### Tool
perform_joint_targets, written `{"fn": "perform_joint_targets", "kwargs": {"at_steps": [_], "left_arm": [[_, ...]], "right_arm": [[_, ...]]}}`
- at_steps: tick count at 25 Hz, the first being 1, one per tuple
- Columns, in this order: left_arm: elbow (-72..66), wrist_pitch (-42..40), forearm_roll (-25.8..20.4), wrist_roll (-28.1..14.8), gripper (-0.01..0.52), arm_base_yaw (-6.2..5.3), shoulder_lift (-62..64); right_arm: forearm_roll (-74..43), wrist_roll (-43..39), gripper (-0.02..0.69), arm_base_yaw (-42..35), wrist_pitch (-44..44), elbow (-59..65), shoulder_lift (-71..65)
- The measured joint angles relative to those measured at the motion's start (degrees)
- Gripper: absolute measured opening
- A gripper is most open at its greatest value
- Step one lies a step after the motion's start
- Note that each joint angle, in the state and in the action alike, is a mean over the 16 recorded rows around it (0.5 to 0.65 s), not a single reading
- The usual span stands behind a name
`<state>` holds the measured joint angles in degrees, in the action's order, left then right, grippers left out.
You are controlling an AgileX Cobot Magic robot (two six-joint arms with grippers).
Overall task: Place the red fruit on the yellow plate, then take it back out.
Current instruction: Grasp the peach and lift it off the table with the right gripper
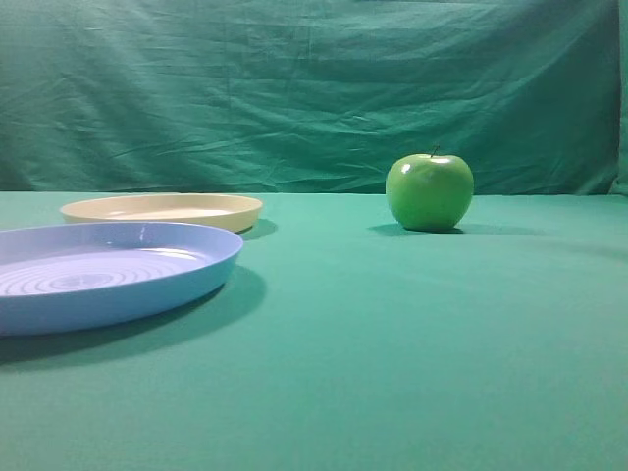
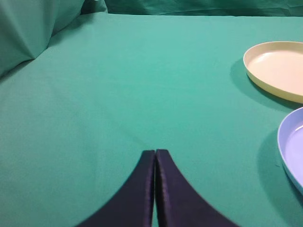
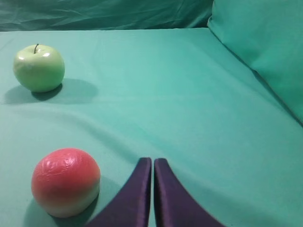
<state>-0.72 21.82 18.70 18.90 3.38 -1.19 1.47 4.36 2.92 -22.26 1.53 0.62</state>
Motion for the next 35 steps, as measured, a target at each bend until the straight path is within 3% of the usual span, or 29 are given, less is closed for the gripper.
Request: {"fn": "perform_joint_targets", "kwargs": {"at_steps": [25,35], "left_arm": [[0.0,0.0,0.0,0.1,0.000,0.00,0.0],[0.0,0.0,0.0,0.1,0.000,0.00,0.0]], "right_arm": [[0.0,0.0,0.000,0.0,-0.6,-0.6,-0.3],[0.0,0.1,0.000,3.2,-6.7,-12.7,-7.7]]}}
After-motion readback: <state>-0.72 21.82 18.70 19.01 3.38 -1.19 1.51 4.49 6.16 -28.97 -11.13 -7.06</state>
